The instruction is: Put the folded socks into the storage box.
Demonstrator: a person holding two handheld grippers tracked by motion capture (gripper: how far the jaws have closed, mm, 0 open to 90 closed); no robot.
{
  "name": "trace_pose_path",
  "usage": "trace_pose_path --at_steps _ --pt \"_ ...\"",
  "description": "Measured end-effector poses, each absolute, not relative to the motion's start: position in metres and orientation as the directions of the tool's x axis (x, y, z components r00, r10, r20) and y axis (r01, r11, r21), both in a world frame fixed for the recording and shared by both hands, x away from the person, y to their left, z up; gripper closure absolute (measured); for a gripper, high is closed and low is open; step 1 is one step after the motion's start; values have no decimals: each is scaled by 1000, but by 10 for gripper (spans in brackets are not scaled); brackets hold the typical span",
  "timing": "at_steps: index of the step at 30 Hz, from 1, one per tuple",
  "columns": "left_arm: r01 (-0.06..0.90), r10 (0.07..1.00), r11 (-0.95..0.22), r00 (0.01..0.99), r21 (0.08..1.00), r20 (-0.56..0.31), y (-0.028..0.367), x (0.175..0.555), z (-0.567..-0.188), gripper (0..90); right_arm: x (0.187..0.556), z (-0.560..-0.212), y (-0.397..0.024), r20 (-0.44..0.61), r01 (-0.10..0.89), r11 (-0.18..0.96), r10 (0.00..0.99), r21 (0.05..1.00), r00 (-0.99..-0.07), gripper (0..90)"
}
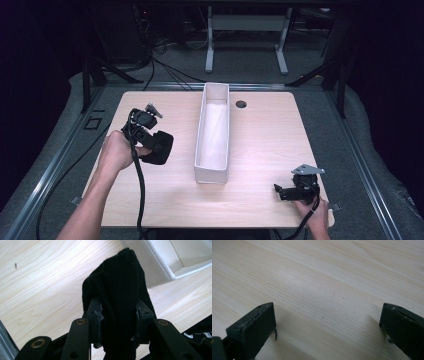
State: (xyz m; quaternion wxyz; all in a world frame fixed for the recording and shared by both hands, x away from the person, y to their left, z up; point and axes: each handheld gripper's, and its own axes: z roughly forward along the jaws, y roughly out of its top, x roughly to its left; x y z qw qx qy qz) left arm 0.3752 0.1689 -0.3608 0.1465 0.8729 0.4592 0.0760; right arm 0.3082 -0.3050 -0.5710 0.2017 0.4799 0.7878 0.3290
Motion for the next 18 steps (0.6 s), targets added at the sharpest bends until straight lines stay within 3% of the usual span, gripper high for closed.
trace_pose_path --at_steps 18 --pt "763 811 -559 585 325 21 149 387 -342 650 308 -571 -305 -5 622 321 891 714 -454 0"
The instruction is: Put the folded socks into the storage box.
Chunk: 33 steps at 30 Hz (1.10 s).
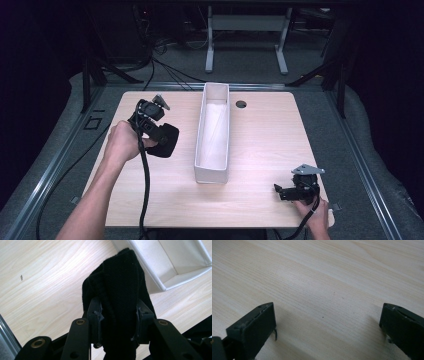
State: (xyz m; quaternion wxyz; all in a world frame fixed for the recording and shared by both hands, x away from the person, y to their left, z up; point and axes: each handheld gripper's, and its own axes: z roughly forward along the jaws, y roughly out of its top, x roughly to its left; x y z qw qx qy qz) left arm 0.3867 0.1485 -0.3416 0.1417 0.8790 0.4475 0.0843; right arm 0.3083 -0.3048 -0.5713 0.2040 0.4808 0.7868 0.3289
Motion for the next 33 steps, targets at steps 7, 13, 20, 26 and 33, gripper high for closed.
trace_pose_path --at_steps 7,13,20,26,33 --pt "755 804 -570 594 323 30 137 394 -334 650 308 -571 -305 -5 622 322 891 714 -455 0" --pt "749 798 -579 601 321 37 129 397 -327 649 308 -571 -305 -6 622 322 891 714 -455 0" --pt "737 789 -591 613 327 44 118 401 -321 649 308 -571 -305 -6 622 322 891 714 -454 0" --pt "730 781 -601 623 327 46 108 404 -318 649 309 -572 -305 -4 619 320 891 717 -455 0" --pt "716 766 -621 641 320 52 94 408 -315 649 309 -572 -305 -5 619 320 891 717 -455 0"
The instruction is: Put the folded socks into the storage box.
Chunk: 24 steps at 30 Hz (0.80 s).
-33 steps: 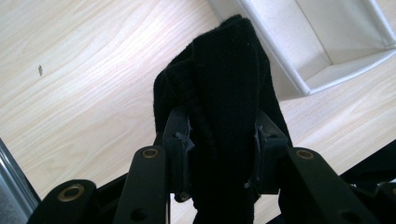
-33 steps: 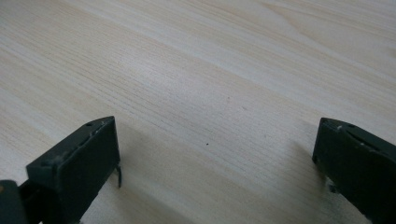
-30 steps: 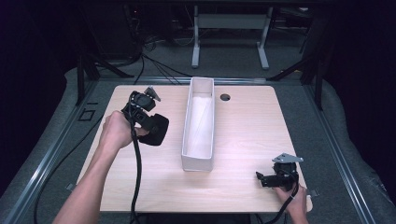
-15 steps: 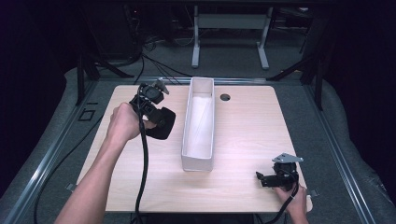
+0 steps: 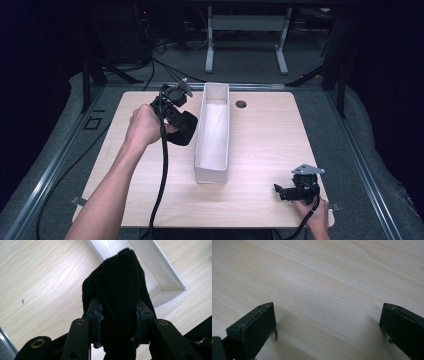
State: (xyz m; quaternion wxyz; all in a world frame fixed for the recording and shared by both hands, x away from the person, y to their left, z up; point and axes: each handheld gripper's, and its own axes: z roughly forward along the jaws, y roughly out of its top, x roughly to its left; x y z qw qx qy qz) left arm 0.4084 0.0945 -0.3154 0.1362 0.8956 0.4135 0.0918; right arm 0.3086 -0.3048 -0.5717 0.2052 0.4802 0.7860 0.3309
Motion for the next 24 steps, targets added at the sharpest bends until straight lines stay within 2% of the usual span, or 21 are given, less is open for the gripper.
trace_pose_path --at_steps 24 --pt "690 735 -660 675 296 67 48 417 -313 648 309 -572 -305 -5 619 320 891 717 -454 0"
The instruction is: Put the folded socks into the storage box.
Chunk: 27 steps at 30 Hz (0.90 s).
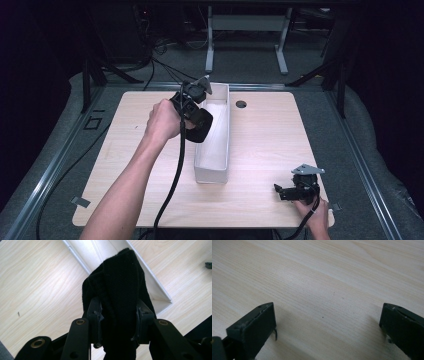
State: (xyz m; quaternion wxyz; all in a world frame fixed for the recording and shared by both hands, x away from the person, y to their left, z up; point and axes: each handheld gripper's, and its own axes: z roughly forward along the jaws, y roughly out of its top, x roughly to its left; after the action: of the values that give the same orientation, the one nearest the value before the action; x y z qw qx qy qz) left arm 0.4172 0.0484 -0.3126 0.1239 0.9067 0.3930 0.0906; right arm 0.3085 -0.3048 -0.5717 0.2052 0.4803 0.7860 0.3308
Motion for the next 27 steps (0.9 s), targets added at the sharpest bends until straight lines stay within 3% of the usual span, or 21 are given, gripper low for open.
trace_pose_path --at_steps 27 --pt "710 740 -656 671 255 38 15 420 -362 649 309 -572 -305 -5 619 320 891 717 -454 0"
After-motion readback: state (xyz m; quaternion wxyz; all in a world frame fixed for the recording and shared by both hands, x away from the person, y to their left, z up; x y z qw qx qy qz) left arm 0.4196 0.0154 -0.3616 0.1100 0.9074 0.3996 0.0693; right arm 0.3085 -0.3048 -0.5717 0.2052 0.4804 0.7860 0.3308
